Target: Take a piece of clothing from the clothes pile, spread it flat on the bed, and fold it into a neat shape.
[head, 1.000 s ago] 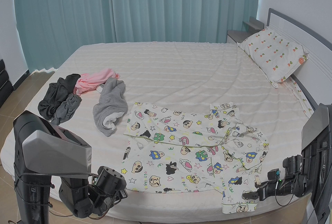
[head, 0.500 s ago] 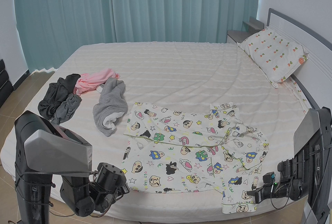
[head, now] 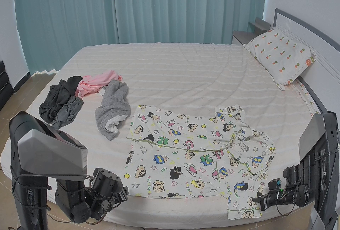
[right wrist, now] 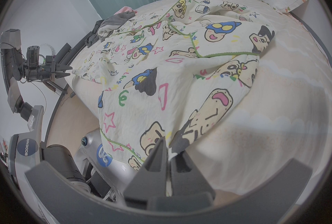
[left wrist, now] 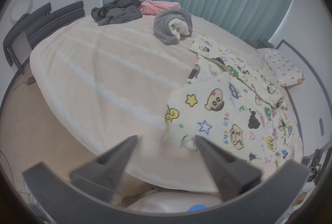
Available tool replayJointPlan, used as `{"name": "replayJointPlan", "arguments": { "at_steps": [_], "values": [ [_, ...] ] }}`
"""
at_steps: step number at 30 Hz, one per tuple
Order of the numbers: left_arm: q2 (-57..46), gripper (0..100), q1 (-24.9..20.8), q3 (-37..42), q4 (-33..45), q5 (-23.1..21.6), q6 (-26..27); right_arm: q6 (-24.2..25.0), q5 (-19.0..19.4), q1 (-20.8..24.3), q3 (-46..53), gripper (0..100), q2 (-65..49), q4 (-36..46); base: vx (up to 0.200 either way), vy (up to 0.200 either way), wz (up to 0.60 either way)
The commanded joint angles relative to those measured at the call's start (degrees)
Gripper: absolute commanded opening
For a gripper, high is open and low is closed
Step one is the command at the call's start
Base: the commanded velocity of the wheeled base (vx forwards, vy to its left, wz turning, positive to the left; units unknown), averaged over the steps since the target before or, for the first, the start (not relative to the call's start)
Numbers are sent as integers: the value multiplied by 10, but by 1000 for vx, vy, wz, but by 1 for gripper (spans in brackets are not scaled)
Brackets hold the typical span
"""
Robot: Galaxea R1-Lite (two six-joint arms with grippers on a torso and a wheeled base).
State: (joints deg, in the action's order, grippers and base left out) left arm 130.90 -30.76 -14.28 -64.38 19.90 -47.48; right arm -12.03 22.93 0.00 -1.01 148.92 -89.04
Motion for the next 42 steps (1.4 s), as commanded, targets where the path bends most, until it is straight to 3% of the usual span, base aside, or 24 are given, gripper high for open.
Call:
{"name": "replayJointPlan", "arguments": {
  "at_steps": [1,10,23,24,42],
  "values": [
    [-5,100,0,-11,0,-5,-2,0,0,0,10,0,2,-4,0,0,0],
    [54,100,-5,-79,3,-6,-16,0,1,-1,10,0,4,-4,0,0,0],
    [55,100,-26,-85,7,-6,32,0,2,-1,10,0,5,-4,0,0,0],
    [55,0,-26,-84,7,-6,33,0,2,-1,9,0,5,-4,0,0,0],
    [52,0,-28,-45,35,-1,63,0,1,-2,10,0,0,-2,0,0,0]
  ]
}}
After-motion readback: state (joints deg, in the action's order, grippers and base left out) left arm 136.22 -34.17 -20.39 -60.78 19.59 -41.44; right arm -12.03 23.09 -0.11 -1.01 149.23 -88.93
